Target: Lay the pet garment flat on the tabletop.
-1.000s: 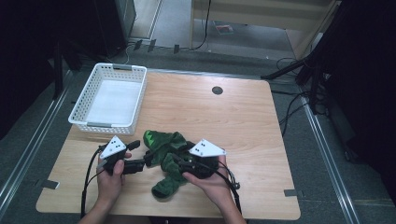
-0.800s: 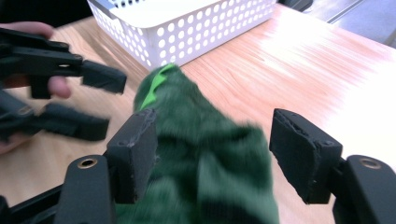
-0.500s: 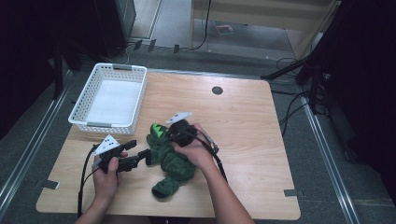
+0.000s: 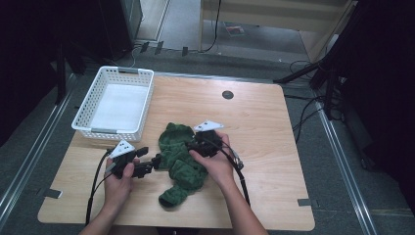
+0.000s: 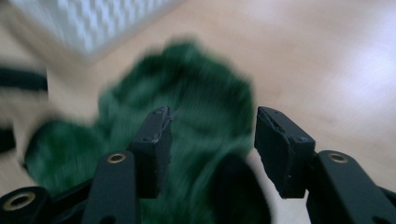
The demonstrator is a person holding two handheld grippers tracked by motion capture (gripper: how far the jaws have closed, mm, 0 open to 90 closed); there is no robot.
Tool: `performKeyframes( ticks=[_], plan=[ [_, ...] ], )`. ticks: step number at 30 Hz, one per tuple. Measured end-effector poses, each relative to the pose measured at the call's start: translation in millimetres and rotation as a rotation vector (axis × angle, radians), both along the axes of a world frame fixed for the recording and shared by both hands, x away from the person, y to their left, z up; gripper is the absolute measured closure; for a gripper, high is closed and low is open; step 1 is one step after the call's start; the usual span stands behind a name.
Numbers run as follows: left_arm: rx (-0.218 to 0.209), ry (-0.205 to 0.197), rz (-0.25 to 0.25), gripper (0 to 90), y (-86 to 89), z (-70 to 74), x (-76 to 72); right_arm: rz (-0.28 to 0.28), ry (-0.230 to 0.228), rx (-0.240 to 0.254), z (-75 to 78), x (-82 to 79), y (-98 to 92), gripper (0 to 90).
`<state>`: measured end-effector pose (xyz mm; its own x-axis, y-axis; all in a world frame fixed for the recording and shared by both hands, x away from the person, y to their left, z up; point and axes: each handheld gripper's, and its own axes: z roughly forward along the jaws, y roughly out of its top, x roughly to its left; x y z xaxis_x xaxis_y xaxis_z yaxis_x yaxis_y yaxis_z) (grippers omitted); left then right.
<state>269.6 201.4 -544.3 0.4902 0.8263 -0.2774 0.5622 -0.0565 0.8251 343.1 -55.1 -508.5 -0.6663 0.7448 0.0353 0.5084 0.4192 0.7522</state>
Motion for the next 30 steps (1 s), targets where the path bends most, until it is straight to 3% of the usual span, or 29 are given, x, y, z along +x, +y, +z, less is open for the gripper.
performKeyframes(
  ticks=[1,4,6,11,13,14,15,17,18,20,22,24,25,27,29,30],
  plan=[
    [0.011,0.006,0.000,30.8,-2.7,0.0,0.3,-0.001,0.009,-0.007,-4.4,-1.6,-1.4,61.1],
    [-0.004,0.017,-0.036,33.0,-7.7,-0.7,-0.1,-0.019,0.085,0.063,-20.3,-8.3,-14.5,71.5],
    [0.038,0.029,-0.034,50.5,-14.2,-1.9,0.0,-0.001,0.092,0.056,-27.9,-19.9,-20.9,73.0],
    [0.068,0.067,-0.135,79.9,-23.1,-4.7,-1.4,0.004,0.110,0.060,-30.8,-43.3,-39.2,73.5],
    [0.081,0.081,-0.191,80.4,-27.5,-2.4,-2.9,0.013,0.120,0.069,-28.3,-48.6,-46.3,65.3],
    [0.068,0.087,-0.207,76.8,-28.0,-0.8,-3.0,0.014,0.104,0.077,-24.8,-50.3,-49.7,61.1],
    [0.041,0.086,-0.217,67.5,-27.9,2.6,-2.0,0.021,0.089,0.091,-21.2,-50.4,-52.3,59.1],
    [-0.011,0.077,-0.180,48.5,-26.2,8.2,2.5,0.027,0.063,0.146,-9.8,-46.7,-59.3,53.4],
    [-0.038,0.074,-0.148,43.9,-25.4,11.4,6.5,0.009,0.047,0.158,-4.2,-43.2,-61.7,51.8],
    [-0.044,0.062,-0.068,39.7,-28.0,17.0,15.9,-0.025,0.020,0.155,3.9,-31.7,-64.2,51.0],
    [0.001,0.061,-0.011,38.8,-36.6,18.8,27.4,-0.061,0.029,0.163,7.5,-14.3,-63.5,49.4],
    [0.078,0.088,0.031,38.2,-50.0,15.2,43.3,-0.061,0.068,0.150,3.9,0.7,-59.1,46.0],
    [0.099,0.093,0.044,37.5,-54.4,13.5,47.8,-0.058,0.114,0.121,-2.2,9.9,-53.4,44.3],
    [0.151,0.116,0.083,37.5,-63.3,10.5,58.7,-0.050,0.144,0.047,-14.4,18.6,-42.5,44.0],
    [0.173,0.127,0.105,41.4,-67.1,9.4,65.7,-0.059,0.128,-0.034,-23.1,21.8,-34.6,50.0],
    [0.195,0.134,0.093,46.1,-68.8,8.4,68.6,-0.075,0.106,-0.053,-26.7,22.7,-33.0,59.2]
  ],
)
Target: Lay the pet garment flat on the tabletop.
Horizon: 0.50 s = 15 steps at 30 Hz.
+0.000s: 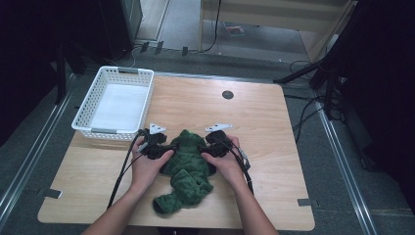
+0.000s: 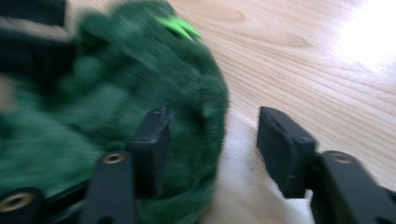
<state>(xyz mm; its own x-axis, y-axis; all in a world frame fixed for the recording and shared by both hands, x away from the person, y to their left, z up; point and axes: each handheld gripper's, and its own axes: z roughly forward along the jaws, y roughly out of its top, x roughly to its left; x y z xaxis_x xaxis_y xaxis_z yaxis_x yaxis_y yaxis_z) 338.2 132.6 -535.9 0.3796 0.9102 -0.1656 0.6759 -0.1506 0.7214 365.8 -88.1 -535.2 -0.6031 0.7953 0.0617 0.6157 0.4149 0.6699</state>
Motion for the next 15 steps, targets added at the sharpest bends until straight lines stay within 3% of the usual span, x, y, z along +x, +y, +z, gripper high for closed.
performKeyframes(
  ticks=[1,2,3,5,7,10,11,12,14,15],
  plan=[
    [0.018,0.006,-0.016,54.4,-1.9,-1.8,2.2,-0.010,-0.015,0.013,-1.6,0.8,-1.4,71.3],
    [0.026,0.008,-0.030,70.0,-2.4,-3.3,3.4,-0.027,-0.029,0.046,-2.5,2.1,-7.4,84.6],
    [0.028,0.010,-0.047,70.0,-2.0,-4.9,3.9,-0.027,-0.029,0.046,-2.5,2.1,-7.4,84.6],
    [0.045,0.000,-0.081,85.2,1.6,-6.7,3.3,-0.041,-0.047,0.093,-1.6,1.5,-16.2,88.9],
    [0.046,-0.005,-0.109,88.1,2.5,-7.6,3.3,-0.041,-0.080,0.106,-0.8,-0.8,-24.3,89.7],
    [0.066,-0.022,-0.090,85.9,-0.6,-8.7,3.6,-0.016,-0.086,0.070,-5.8,-4.6,-27.8,88.7],
    [0.068,-0.031,-0.062,69.9,-1.8,-8.7,4.5,-0.027,-0.073,0.051,-8.2,-6.0,-29.4,77.8],
    [0.057,-0.032,-0.055,69.9,-1.3,-8.7,5.2,-0.027,-0.073,0.051,-8.2,-6.0,-29.4,77.8],
    [-0.006,-0.017,-0.078,58.4,4.3,-6.4,6.0,-0.060,-0.062,0.059,-4.4,-6.7,-33.6,57.2],
    [-0.012,-0.021,-0.086,54.0,6.4,-4.3,5.1,-0.087,-0.073,0.062,2.0,-8.7,-38.0,49.8]
  ],
)
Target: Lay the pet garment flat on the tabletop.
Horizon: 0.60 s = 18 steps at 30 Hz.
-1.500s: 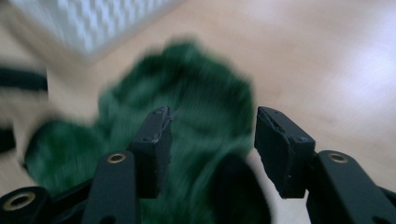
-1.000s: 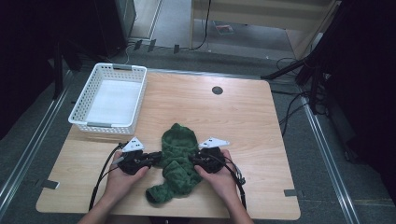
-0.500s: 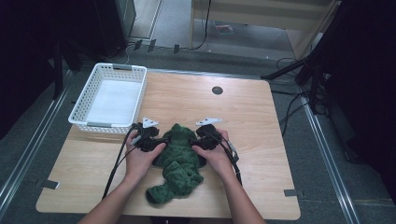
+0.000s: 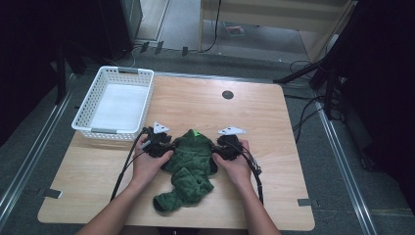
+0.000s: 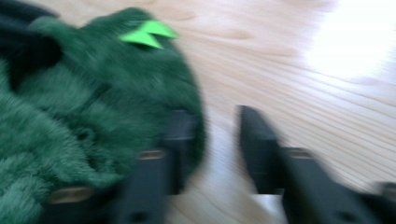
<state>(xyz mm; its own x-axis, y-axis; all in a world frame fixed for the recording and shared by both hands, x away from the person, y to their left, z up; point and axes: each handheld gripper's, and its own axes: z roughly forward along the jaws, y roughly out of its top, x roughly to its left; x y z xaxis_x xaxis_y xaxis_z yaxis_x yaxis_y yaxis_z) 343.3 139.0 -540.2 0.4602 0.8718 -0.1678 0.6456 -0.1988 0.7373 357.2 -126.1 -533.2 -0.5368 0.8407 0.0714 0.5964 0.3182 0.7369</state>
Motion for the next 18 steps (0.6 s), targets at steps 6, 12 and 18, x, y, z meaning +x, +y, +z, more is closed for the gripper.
performKeyframes(
  ticks=[6,12,18],
  plan=[
    [-0.061,-0.067,0.025,56.3,9.4,19.0,-0.5,0.006,-0.085,0.095,41.4,-5.2,-19.1,53.4],
    [-0.077,-0.032,0.014,61.0,-14.7,21.4,16.7,0.002,-0.051,0.211,39.2,19.7,7.6,66.2],
    [0.025,0.061,0.021,49.2,-21.1,7.7,21.5,0.007,0.010,0.122,12.0,24.9,29.8,49.9]
  ],
)
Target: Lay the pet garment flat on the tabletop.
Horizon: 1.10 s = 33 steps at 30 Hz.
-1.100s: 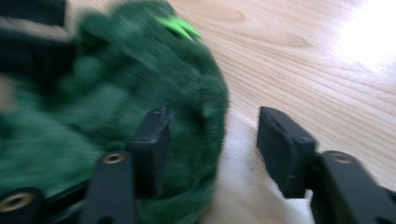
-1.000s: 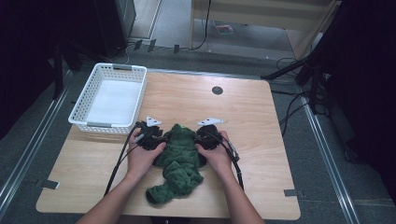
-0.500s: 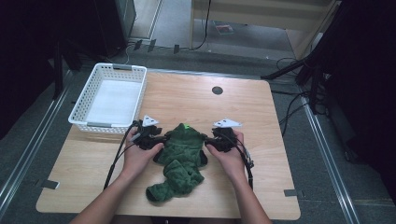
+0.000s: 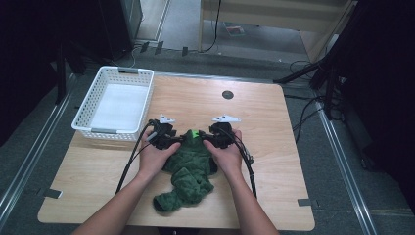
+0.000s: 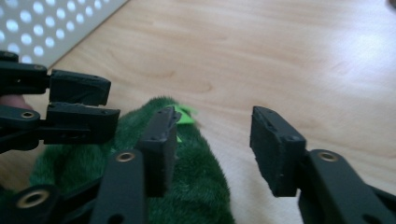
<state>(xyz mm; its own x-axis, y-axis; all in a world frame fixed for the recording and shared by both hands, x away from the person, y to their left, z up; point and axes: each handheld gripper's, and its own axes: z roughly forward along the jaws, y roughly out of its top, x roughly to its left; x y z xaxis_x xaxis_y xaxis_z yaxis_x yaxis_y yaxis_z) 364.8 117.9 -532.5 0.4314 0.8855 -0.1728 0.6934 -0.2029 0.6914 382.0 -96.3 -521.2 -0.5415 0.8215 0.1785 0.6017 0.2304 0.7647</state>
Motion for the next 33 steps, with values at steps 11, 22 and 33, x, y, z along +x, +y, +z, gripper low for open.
performKeyframes(
  ticks=[11,22,33],
  plan=[
    [0.054,-0.014,-0.075,75.2,-10.4,-5.8,-8.4,0.071,0.023,-0.089,-19.8,-12.7,-5.8,64.4],
    [-0.026,-0.074,-0.066,88.1,-10.5,2.6,5.3,0.061,-0.070,-0.035,-9.6,-12.9,-14.4,87.8],
    [-0.078,-0.089,-0.022,46.1,-5.1,13.5,20.0,-0.118,-0.098,0.053,3.5,0.0,-52.0,53.4]
  ],
)
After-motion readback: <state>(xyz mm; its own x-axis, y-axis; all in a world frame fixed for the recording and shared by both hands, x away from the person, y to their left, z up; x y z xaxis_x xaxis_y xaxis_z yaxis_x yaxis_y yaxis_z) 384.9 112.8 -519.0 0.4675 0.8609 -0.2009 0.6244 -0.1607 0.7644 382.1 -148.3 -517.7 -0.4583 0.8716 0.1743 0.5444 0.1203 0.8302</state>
